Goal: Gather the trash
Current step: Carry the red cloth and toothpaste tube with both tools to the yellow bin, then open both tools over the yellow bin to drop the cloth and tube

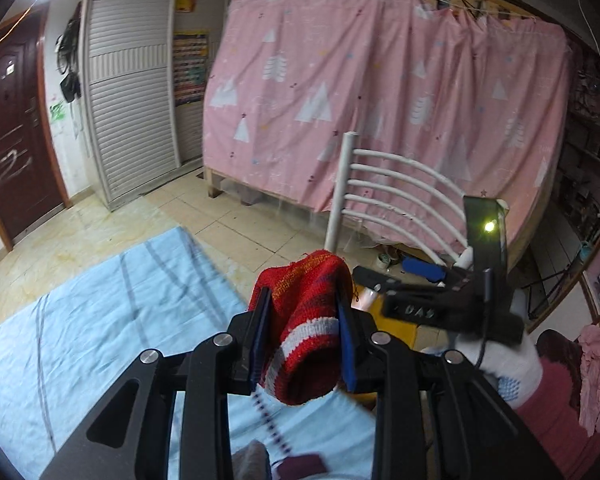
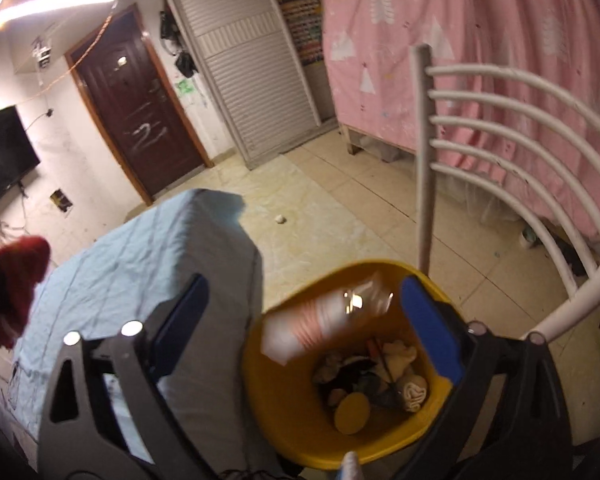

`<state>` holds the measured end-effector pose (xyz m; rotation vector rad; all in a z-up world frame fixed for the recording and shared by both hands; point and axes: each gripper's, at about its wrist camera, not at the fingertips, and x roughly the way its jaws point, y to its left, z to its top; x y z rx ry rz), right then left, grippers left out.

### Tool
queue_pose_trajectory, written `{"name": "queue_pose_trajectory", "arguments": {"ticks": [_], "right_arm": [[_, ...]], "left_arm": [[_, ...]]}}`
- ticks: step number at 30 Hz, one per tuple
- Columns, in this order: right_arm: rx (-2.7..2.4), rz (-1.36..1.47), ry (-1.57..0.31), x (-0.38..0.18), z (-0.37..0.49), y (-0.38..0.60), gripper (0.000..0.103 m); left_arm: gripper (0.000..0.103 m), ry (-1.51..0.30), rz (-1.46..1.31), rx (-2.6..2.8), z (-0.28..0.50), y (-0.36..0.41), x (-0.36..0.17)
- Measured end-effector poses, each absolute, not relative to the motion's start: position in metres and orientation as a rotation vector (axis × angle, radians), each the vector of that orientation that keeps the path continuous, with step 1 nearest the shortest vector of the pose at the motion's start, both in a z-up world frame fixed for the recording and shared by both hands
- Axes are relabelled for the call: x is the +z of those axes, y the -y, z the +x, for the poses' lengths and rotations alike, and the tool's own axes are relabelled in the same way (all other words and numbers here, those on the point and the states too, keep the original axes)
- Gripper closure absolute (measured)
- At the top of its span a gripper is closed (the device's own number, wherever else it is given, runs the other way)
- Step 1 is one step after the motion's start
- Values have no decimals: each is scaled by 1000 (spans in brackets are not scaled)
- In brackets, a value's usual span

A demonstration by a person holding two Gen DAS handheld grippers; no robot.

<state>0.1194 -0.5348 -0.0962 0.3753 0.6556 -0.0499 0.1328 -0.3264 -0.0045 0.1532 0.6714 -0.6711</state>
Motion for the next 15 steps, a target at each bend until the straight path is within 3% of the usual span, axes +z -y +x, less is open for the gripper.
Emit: {"name": "queue_pose_trajectory", "arguments": {"ticks": [9, 12, 14, 15], "right_arm": [[-188, 486, -551, -101, 95, 582, 8], [-240, 479, -522, -98, 86, 589, 6], [-239, 490, -520, -99, 85, 591, 6], [-242, 489, -519, -98, 86, 591, 6]], "left_arm": [[81, -696, 156, -721, 148, 387, -19], [70, -708, 157, -708, 157, 401, -29], [58, -721, 155, -718, 163, 411, -35], [46, -725, 157, -719, 165, 414, -39]]}}
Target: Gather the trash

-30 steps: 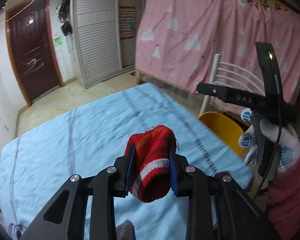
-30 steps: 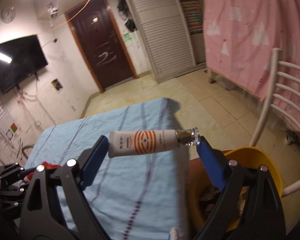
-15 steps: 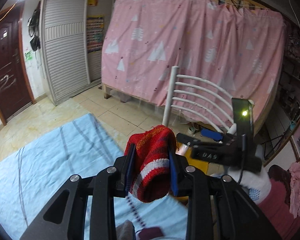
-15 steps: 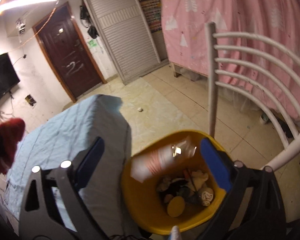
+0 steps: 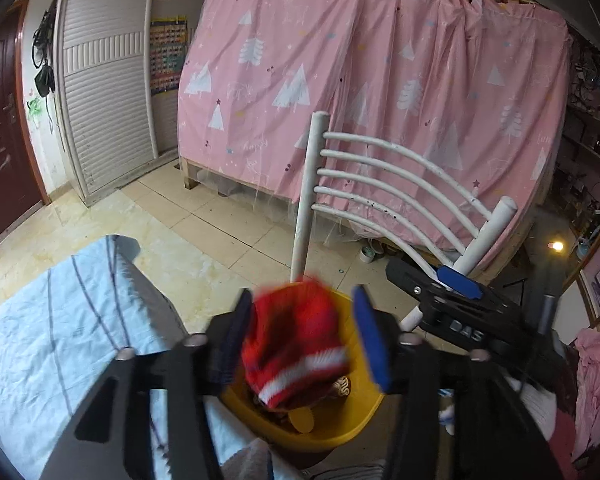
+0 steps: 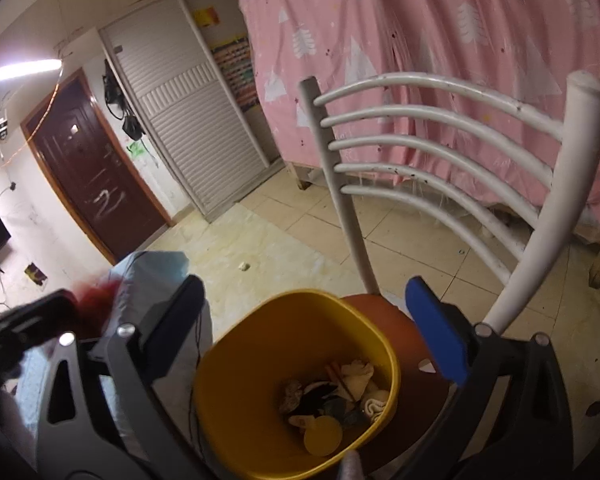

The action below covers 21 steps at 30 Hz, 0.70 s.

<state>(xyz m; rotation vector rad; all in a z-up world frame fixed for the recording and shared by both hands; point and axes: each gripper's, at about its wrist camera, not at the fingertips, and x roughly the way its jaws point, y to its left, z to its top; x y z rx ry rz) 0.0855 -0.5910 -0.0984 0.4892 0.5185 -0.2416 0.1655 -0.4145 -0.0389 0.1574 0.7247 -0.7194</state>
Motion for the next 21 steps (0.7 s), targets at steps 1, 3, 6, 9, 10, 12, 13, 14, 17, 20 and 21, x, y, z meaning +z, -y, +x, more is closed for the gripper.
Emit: {"name": "queue_pose_trajectory", "arguments": {"ticks": [1, 3, 6, 9, 10, 12, 13, 14, 17, 20, 21], "right_arm": [[-244, 488, -517, -98, 84, 591, 6], [-255, 468, -515, -97, 82, 587, 6], [-250, 455, -505, -93, 83, 579, 6], [-245, 435, -499, -90, 81, 568, 6], [-242, 429, -500, -89, 82, 565, 6], [-244, 410, -501, -87, 83, 558, 6], [-243, 402, -500, -86, 83, 554, 6], [-236, 398, -500, -84, 83, 549, 6], [-224, 381, -498, -81, 84, 535, 6], [-209, 362, -491, -75, 87, 520, 6], [-202, 357, -486, -74, 87, 514, 6]], "left_arm": [[36, -728, 160, -722, 168, 417, -41], [33, -726, 172, -712, 169, 418, -46], [33, -736, 172, -705, 169, 412, -53], [33, -733, 146, -695, 168, 397, -51], [33, -730, 141, -691, 168, 393, -50], [32, -719, 123, -676, 167, 381, -46], [31, -717, 116, -672, 167, 378, -44], [31, -713, 107, -666, 166, 371, -41], [29, -698, 84, -639, 166, 353, -35], [29, -686, 54, -611, 165, 330, -31], [29, -680, 46, -602, 164, 323, -30]]}}
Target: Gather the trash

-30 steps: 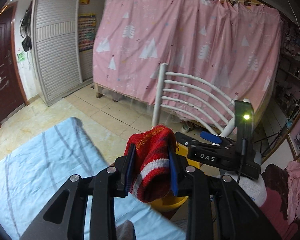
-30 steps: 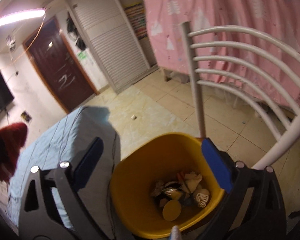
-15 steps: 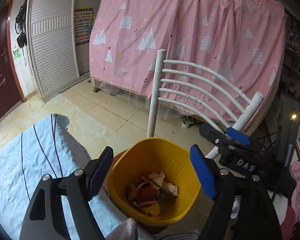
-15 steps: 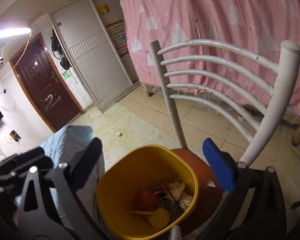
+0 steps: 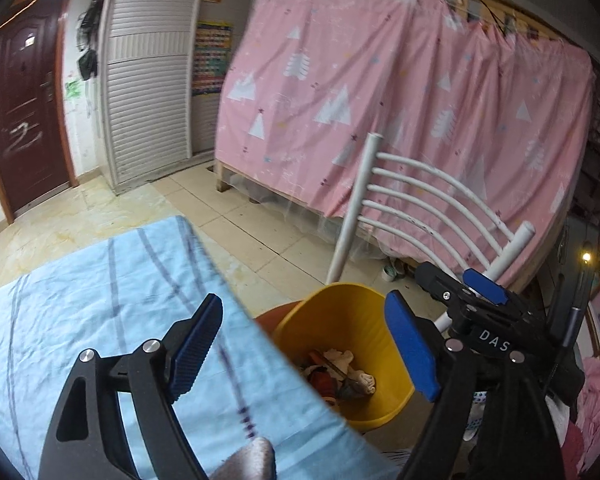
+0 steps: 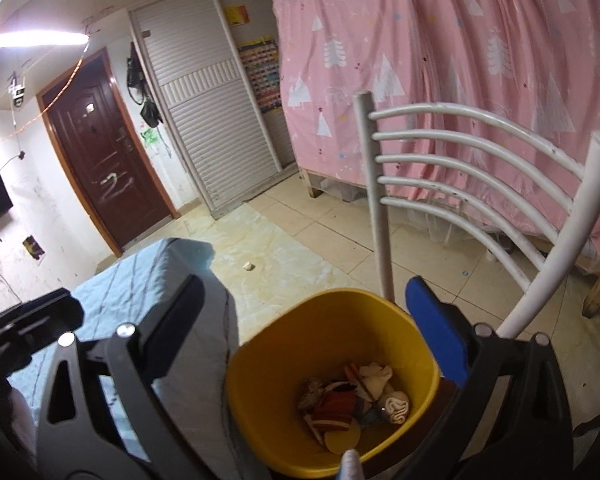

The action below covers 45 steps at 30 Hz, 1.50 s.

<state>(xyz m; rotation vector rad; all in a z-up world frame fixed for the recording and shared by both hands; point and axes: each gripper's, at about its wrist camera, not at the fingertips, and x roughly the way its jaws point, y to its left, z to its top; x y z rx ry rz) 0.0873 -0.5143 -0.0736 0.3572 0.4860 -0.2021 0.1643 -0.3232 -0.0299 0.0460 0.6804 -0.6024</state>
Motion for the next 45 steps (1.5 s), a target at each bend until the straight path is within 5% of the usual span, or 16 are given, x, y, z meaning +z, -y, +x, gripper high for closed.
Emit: {"name": "queue_pose_trajectory", "arguments": {"ticks": [24, 28, 45], "right_arm": [[143, 216, -473, -39, 114, 332, 6], [182, 195, -473, -37, 117, 307, 6], [325, 98, -474, -34, 116, 226, 6]], "left_arm": [[25, -549, -103, -241, 140, 103, -17], [18, -542, -107, -161, 134, 75, -17], [17, -551, -121, 88, 119, -11, -19]]}}
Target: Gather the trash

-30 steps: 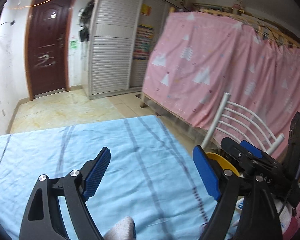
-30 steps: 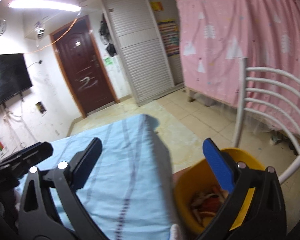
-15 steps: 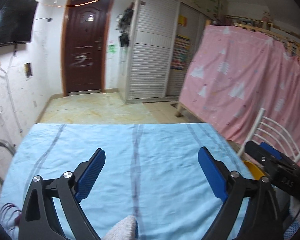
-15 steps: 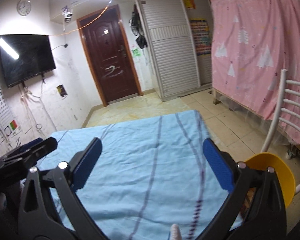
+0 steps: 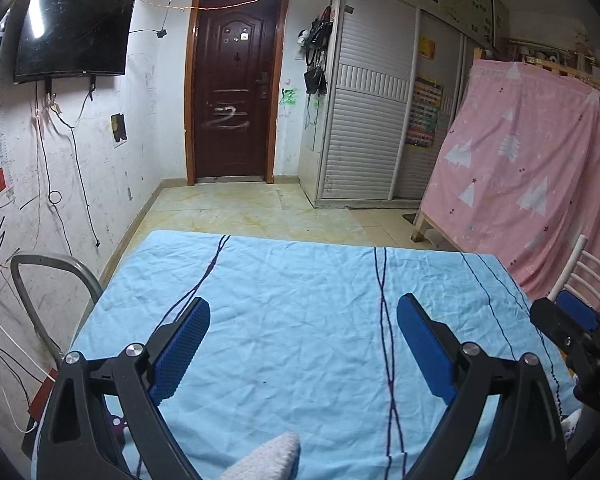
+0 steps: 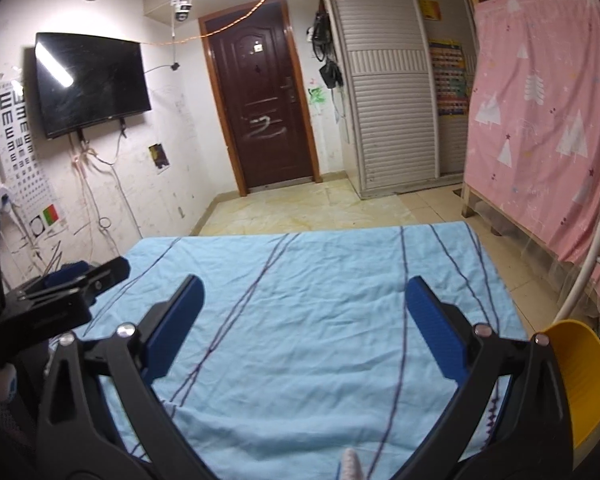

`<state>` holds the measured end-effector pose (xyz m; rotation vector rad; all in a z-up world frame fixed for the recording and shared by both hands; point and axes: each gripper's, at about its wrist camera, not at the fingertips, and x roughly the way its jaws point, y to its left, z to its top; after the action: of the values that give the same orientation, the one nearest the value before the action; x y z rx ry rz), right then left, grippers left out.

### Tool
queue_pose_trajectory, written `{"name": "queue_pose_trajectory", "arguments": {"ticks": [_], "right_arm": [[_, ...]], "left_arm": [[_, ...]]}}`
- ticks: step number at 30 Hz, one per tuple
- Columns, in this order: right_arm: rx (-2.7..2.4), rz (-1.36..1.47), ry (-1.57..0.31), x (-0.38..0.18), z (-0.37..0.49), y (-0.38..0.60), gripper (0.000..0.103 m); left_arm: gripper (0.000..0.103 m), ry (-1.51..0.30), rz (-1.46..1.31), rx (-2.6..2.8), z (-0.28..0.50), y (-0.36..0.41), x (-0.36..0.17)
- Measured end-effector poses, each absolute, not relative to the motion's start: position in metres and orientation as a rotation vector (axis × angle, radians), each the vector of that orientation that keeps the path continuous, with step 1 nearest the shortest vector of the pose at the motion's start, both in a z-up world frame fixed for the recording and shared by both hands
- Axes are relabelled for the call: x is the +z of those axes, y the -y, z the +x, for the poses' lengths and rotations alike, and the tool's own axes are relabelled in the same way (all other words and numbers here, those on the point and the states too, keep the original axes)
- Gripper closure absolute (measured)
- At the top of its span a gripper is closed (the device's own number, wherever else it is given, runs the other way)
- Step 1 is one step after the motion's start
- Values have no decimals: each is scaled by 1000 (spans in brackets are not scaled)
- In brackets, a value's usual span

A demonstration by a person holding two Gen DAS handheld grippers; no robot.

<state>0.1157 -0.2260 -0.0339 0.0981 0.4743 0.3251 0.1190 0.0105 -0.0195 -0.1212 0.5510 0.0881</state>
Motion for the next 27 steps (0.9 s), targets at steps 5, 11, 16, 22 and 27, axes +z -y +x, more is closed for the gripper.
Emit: {"name": "queue_pose_trajectory", "arguments": {"ticks": [5, 11, 16, 22, 27], "right_arm": [[343, 80, -470, -32, 116, 216, 6], [346, 77, -469, -30, 117, 212, 6], [349, 79, -470, -29, 117, 211, 6], [352, 76, -468, -29, 117, 210, 6], [352, 76, -469, -29, 117, 210, 6]], "left_arm": [[17, -549, -112, 87, 120, -17, -21], [17, -550, -106, 79, 119, -16, -21], [17, -548, -98, 82, 119, -15, -20], [17, -548, -90, 84, 119, -12, -20], [17, -546, -87, 86, 119, -12, -21]]}}
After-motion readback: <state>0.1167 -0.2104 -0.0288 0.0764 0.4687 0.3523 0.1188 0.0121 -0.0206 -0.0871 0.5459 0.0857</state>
